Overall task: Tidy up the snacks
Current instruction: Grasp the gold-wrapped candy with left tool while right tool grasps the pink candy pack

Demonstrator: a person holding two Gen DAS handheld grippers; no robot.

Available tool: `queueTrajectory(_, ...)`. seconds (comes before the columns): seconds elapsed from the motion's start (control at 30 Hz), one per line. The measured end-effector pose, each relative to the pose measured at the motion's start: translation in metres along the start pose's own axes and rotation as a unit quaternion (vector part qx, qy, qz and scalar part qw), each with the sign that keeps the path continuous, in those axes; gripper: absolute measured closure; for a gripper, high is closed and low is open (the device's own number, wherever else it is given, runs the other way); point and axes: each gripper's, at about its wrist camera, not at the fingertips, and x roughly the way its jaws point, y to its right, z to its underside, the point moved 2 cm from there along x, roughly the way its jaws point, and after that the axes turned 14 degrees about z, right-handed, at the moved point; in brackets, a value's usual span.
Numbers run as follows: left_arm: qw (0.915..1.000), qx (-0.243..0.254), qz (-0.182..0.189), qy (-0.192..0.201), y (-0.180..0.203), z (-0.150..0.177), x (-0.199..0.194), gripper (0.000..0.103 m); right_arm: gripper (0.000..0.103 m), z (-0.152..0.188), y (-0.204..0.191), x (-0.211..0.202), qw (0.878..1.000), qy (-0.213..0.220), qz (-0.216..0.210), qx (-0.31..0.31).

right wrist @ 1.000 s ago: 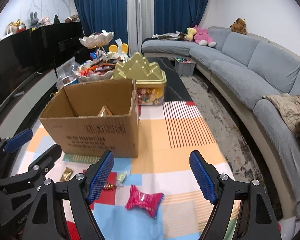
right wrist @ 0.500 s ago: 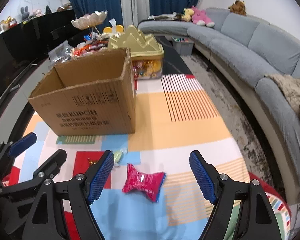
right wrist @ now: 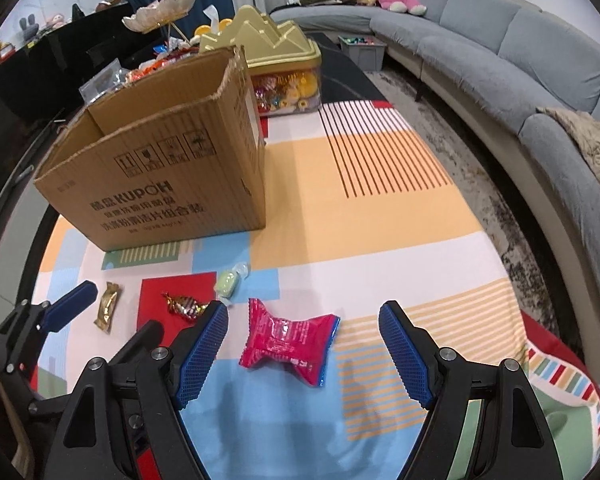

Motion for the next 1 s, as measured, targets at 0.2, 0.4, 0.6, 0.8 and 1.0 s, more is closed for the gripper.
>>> queueTrajectory(0.2,0.9998,-0.009,0.007,-0.017,-0.006,0.003,0.016,0.033,0.024,0.003,-0.005,0.015,1.0,-0.023,-0.003,0.002)
queueTrajectory(0.4,0.9995,-0.016,0.009,-0.028,-0.009,0.004,0.03,0.033,0.024,0.005,-0.01,0.028,0.999,-0.039,-0.004,-0.001)
queueTrajectory(0.6,0.9992,-0.018,0.011,-0.035,-0.011,0.005,0.041,0.033,0.024,0.006,-0.012,0.041,0.998,-0.062,-0.002,-0.003)
queueTrajectory(0.8,0.999,-0.018,0.011,-0.038,-0.014,0.006,0.05,0.034,0.024,0.008,-0.013,0.055,0.996,-0.085,0.002,0.0)
queueTrajectory(1.0,0.9986,-0.023,0.011,-0.046,-0.018,0.008,0.059,0.036,0.024,0.009,-0.017,0.066,0.995,-0.1,0.003,-0.003)
